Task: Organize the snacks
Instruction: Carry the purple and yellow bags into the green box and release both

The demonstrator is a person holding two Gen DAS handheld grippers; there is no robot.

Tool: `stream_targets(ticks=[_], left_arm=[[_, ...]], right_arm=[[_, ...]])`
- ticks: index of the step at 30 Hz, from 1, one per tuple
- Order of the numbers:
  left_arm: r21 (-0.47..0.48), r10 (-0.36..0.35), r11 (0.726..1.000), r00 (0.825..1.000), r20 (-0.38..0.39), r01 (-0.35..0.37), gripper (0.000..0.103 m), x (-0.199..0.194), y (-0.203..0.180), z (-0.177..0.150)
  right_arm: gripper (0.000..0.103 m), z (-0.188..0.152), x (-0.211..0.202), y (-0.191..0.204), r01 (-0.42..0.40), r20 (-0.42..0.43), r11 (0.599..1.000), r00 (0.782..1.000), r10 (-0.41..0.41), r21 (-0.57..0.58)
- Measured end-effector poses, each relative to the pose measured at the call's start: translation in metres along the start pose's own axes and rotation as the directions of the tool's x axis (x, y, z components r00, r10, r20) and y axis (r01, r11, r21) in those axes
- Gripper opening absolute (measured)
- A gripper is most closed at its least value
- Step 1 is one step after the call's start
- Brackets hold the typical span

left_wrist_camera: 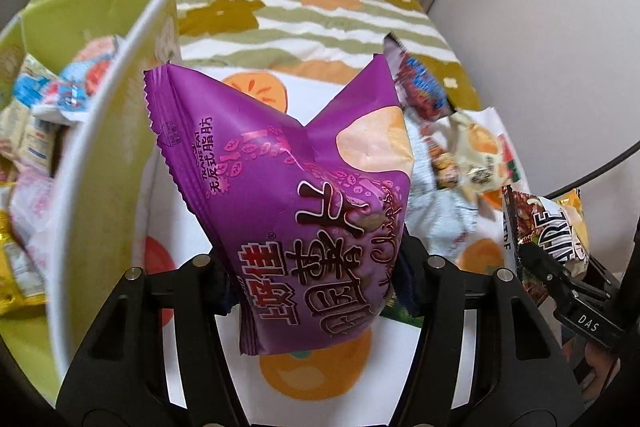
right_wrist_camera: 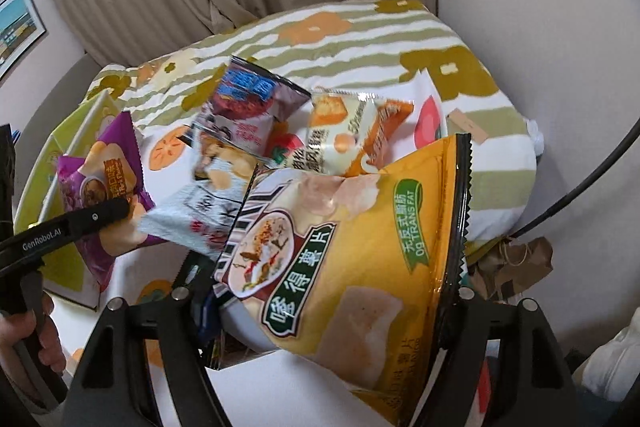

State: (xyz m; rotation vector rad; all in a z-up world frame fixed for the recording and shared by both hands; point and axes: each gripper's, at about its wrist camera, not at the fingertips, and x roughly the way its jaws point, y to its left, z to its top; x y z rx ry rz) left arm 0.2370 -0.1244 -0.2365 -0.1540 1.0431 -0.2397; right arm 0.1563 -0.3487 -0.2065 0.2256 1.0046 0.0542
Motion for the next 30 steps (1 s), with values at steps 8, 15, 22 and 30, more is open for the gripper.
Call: stream_targets(ticks=[8, 15, 22, 30], left_arm=[[-0.038, 0.009, 0.999, 0.994, 0.111, -0.005, 0.055, -0.078, -0.003, 0.002], [-0.092, 0.063, 0.995, 0.976, 0.208, -0.044, 0.055, -0.143, 0.034, 0.011], [-0.148, 0.140, 0.983, 0.962, 0.235, -0.107, 0.055, -0.181, 0.102, 0.030], [-0.156, 0.157, 0.979, 0.970, 0.184, -0.129, 0.055, -0.175, 0.185, 0.076]], right_arm=[[0.074, 0.018, -0.048, 0.020, -0.056, 0.082, 0.993, 0.994, 0.065, -0.105], [0.074, 0.043, -0.074, 0.067, -0.142, 0.120, 0.965, 0.978, 0.172, -0.220], [0.074, 0.066, -0.077, 0.150, -0.232, 0.122, 0.915, 0.951, 0.285, -0.330], [0.074, 0.087, -0.040, 0.251, -0.294, 0.068, 0.883, 0.938, 0.340, -0.367]])
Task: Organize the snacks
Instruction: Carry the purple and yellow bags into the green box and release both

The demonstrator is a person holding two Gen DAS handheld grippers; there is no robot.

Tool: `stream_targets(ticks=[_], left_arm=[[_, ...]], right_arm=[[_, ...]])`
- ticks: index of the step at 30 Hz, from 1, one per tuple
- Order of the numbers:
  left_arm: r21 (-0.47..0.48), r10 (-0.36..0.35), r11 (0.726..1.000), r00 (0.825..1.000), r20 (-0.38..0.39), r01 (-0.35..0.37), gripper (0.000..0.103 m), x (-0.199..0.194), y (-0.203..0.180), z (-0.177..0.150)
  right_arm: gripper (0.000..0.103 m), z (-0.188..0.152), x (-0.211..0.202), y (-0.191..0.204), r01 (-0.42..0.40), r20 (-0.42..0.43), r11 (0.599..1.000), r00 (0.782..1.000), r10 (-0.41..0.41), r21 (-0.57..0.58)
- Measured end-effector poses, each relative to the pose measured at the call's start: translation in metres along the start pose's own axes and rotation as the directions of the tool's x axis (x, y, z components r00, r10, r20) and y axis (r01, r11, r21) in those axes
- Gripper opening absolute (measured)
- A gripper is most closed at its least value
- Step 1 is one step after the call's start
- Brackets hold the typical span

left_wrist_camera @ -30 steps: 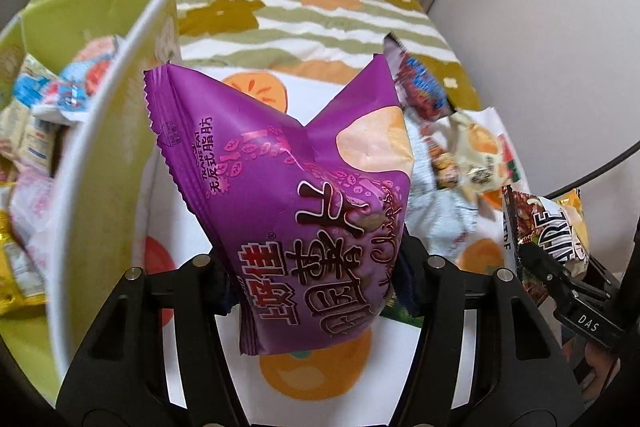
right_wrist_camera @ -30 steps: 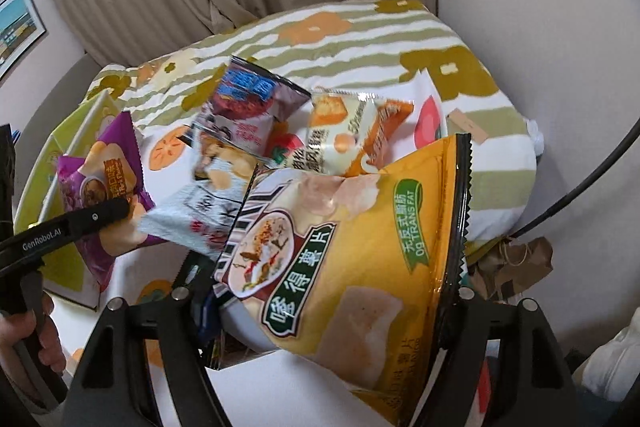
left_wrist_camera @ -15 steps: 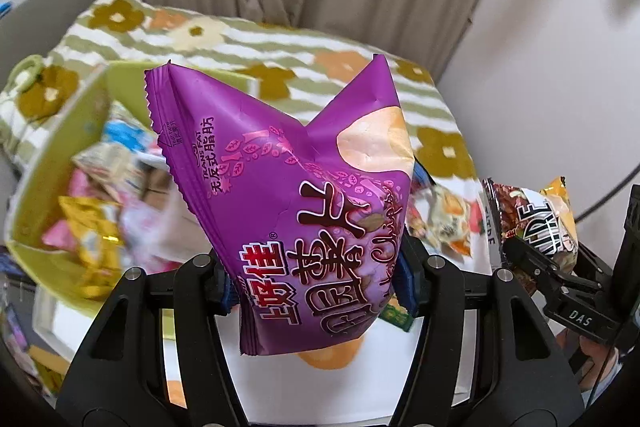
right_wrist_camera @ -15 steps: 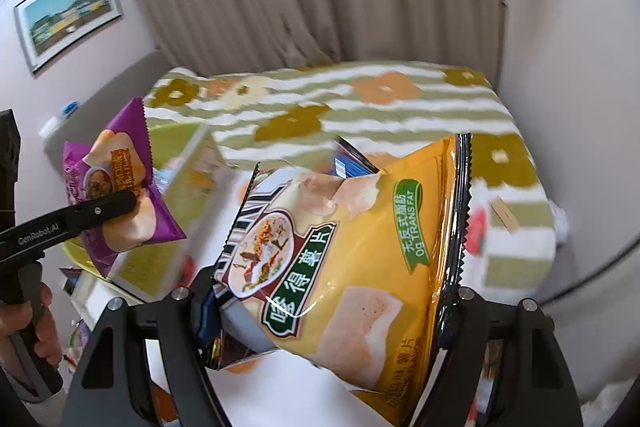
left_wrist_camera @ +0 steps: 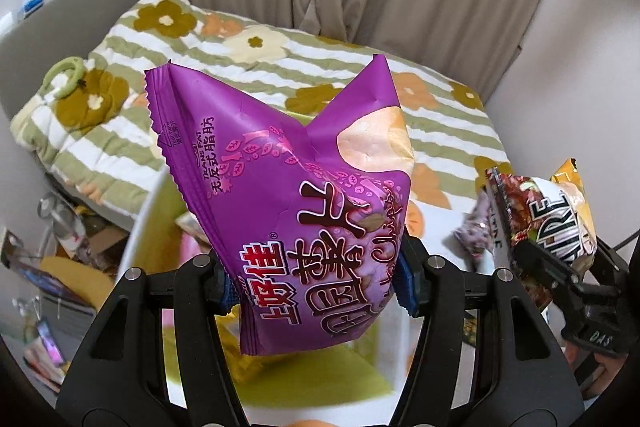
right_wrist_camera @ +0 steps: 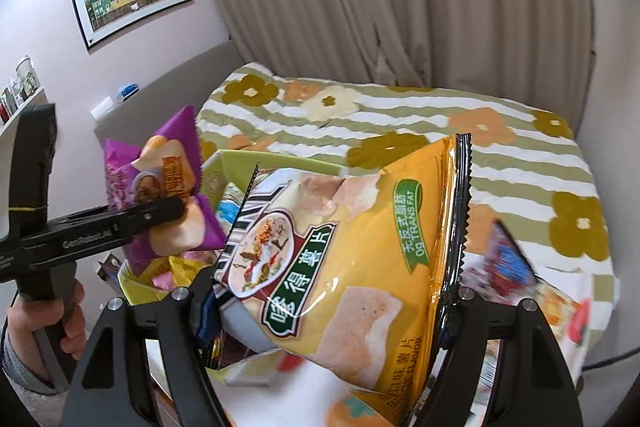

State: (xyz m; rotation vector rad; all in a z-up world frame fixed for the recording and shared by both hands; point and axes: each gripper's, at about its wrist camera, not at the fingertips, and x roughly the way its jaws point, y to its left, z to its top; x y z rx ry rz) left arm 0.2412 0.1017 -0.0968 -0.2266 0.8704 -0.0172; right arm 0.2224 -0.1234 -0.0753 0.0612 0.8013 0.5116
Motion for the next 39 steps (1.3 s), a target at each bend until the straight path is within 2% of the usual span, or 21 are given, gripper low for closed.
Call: stream_targets(ticks=[8, 9, 10, 11, 12, 13, 17, 22, 32, 35, 36, 37, 39], left_arm=[[-0.004, -0.060, 0.998, 0.992, -0.111, 0.060, 0.057, 0.067, 0.054, 0.044], [-0.001, -0.067, 0.998, 0.991, -0.119, 0.068, 0.064, 0.073, 0.056, 0.047], [0.003, -0.072, 0.997, 0.989, -0.128, 0.073, 0.077, 0.081, 0.059, 0.051], [0.008, -0.075, 0.997, 0.988, -0.137, 0.077, 0.085, 0.088, 0.062, 0.056], [0.012, -0.072, 0.997, 0.987, -0.140, 0.075, 0.099, 0.093, 0.064, 0.059], [0.017, -0.069, 0.997, 0.988, -0.137, 0.072, 0.103, 0.097, 0.068, 0.062], [0.046, -0.053, 0.997, 0.986, -0.161, 0.061, 0.103, 0.106, 0.079, 0.062], [0.022, -0.081, 0.996, 0.984, -0.160, 0.085, 0.103, 0.097, 0.095, 0.054], [-0.042, -0.054, 0.998, 0.989, -0.135, 0.049, 0.103, 0.070, 0.112, 0.037], [-0.049, -0.034, 0.998, 0.992, -0.124, 0.028, 0.103, 0.063, 0.115, 0.034], [-0.053, -0.033, 0.998, 0.992, -0.124, 0.027, 0.103, 0.061, 0.116, 0.032], [-0.056, -0.032, 0.998, 0.992, -0.123, 0.025, 0.103, 0.059, 0.117, 0.028], [-0.054, -0.026, 0.998, 0.991, -0.130, 0.019, 0.103, 0.058, 0.116, 0.022]], right_arm=[[0.074, 0.026, 0.067, 0.034, 0.015, -0.062, 1.000, 0.998, -0.015, 0.008], [0.074, 0.027, 0.074, 0.036, 0.023, -0.072, 1.000, 0.997, -0.022, 0.013], [0.074, 0.028, 0.079, 0.038, 0.032, -0.081, 0.999, 0.996, -0.030, 0.019], [0.074, 0.030, 0.085, 0.040, 0.039, -0.089, 0.999, 0.995, -0.037, 0.024], [0.074, 0.030, 0.092, 0.042, 0.050, -0.101, 0.998, 0.994, -0.047, 0.033], [0.074, 0.030, 0.093, 0.041, 0.057, -0.108, 0.998, 0.993, -0.052, 0.038], [0.074, 0.029, 0.111, 0.042, 0.090, -0.144, 0.993, 0.986, -0.079, 0.074], [0.074, 0.024, 0.123, 0.048, 0.106, -0.179, 0.991, 0.980, -0.090, 0.084], [0.075, 0.021, 0.137, 0.067, 0.046, -0.217, 0.997, 0.976, -0.031, 0.065], [0.087, 0.020, 0.142, 0.072, 0.035, -0.224, 0.998, 0.974, -0.024, 0.046], [0.098, 0.018, 0.141, 0.074, 0.038, -0.216, 0.999, 0.976, -0.031, 0.029], [0.103, 0.016, 0.139, 0.077, 0.040, -0.209, 0.999, 0.977, -0.035, 0.016], [0.103, 0.010, 0.134, 0.081, 0.047, -0.197, 0.999, 0.979, -0.050, -0.017]])
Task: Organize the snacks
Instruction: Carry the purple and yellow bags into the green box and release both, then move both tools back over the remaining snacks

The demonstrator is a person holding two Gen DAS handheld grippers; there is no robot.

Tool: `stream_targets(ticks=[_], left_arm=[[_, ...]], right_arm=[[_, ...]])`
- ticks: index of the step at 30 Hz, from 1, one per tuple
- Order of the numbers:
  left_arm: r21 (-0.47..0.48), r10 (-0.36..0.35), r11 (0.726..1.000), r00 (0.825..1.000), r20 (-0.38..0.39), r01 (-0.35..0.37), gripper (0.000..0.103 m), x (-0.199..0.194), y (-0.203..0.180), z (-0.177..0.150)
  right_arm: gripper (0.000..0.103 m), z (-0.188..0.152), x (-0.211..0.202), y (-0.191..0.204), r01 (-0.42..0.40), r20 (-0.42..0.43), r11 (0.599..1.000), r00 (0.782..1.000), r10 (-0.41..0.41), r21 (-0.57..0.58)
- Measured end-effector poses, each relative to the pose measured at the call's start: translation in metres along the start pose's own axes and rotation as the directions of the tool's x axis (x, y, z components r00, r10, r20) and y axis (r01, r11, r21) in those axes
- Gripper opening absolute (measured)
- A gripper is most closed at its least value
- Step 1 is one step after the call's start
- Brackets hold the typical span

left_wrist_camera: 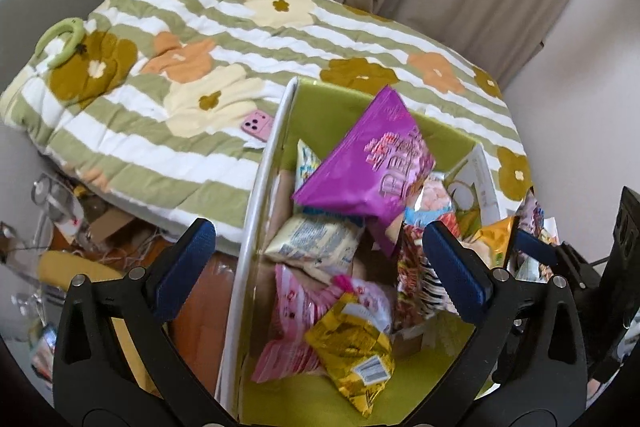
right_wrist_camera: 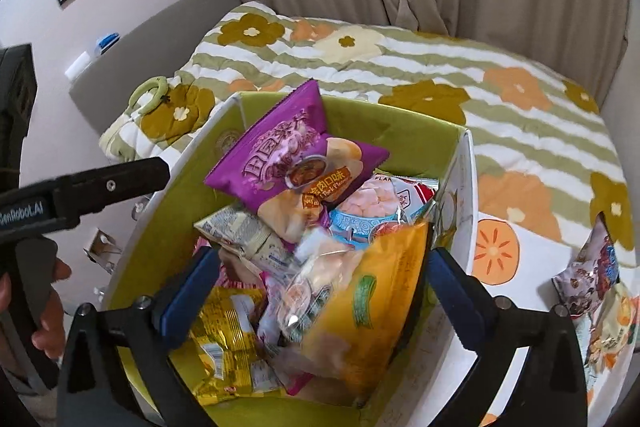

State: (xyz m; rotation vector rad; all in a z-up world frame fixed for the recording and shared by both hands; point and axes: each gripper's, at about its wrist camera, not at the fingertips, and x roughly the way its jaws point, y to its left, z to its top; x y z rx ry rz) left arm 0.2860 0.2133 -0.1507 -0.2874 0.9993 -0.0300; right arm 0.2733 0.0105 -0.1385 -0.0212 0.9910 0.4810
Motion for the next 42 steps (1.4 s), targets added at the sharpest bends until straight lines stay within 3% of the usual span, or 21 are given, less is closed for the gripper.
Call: stream_targets(ticks=[5, 12, 27, 36, 42], left_arm=[[0.000, 0.004, 1.000, 1.000, -0.021, -0.004, 0.103, -0.001, 0.000, -0.014], [0.011, 0.010, 1.000, 1.000, 0.027, -0.010, 0.103, -0.026, 0.000, -0.019], [0.087, -0.024, 0.996, 0.995, 0.101, 0.015, 0.103, -0.074, -0.024, -0.025], [0.133, -0.072, 0.990, 0.988, 0.140, 0.053, 0.103, -0.097, -0.074, -0.046], [0.177, -0.106, 0.981, 0.984, 0.140, 0.080, 0.103, -0.099, -0.144, -0.071]], right_arm=[[0.103, -0.011, -0.005, -0.002, 0.011, -0.023, 1.000, 1.000, -0.011, 0.003], [0.103, -0.006, -0.037, -0.003, 0.036, 0.066, 0.999, 0.997, -0.038, 0.039], [0.103, -0.013, -0.082, 0.018, 0.070, 0.134, 0.996, 0.988, -0.075, 0.047], [0.103, -0.037, -0.141, -0.013, 0.122, 0.209, 0.986, 0.967, -0.143, 0.110], [0.103, -0.065, -0.184, -0.061, 0.165, 0.242, 0.974, 0.950, -0.200, 0.156]])
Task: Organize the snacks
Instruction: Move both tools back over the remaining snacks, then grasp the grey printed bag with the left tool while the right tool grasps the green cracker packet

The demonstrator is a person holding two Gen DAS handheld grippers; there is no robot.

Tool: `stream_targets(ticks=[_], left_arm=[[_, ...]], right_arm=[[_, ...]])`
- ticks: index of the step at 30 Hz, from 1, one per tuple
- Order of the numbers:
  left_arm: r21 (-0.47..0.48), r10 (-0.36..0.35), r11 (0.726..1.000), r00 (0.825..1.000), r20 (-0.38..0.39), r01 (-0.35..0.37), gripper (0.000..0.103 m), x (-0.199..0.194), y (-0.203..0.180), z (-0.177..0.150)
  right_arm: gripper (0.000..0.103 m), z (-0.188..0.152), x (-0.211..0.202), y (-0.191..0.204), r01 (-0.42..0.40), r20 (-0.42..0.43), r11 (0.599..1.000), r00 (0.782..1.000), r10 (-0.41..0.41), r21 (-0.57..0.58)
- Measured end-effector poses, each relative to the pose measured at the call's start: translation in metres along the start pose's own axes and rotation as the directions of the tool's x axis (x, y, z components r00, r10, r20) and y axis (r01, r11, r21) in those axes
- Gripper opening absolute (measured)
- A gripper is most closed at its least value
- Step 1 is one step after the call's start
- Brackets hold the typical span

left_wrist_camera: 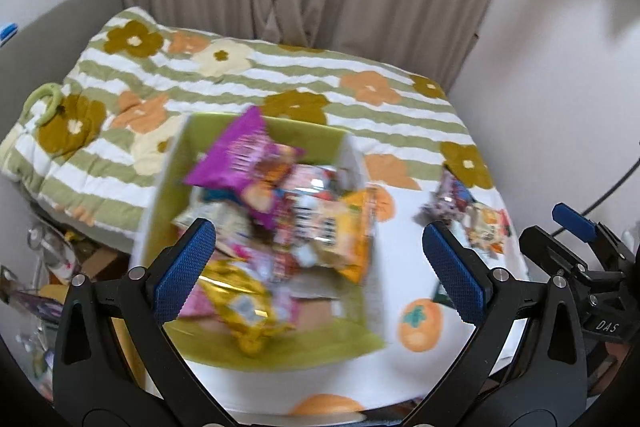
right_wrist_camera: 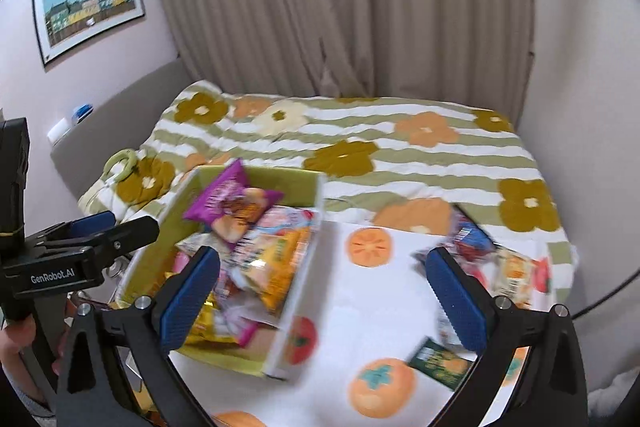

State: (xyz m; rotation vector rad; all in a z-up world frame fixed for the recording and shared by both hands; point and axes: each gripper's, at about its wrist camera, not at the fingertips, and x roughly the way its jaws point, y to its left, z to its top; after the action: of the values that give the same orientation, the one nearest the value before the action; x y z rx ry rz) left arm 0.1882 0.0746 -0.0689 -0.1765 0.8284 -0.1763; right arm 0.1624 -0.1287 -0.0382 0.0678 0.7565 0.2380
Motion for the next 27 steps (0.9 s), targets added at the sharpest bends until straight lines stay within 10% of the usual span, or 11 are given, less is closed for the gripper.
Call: stream_targets(ticks=[15, 27], left_arm=[[0.043, -0.118, 0.991, 0.984, -0.135, 0.125, 0.103, 0.074, -0.158, -0.035], [0.021, -0.273, 0.950, 0.862, -0.427, 0.311, 0.103, 0.247, -0.218, -0.063]], right_arm=[[0.103, -0.054, -0.034, -0.161, 0.020, -0.054, 0.998, 0.998, -0.017, 0.053], [0.103, -0.126, 0.042, -0.216, 0.022, -0.208, 0.993, 0.978, 0.004, 0.119]])
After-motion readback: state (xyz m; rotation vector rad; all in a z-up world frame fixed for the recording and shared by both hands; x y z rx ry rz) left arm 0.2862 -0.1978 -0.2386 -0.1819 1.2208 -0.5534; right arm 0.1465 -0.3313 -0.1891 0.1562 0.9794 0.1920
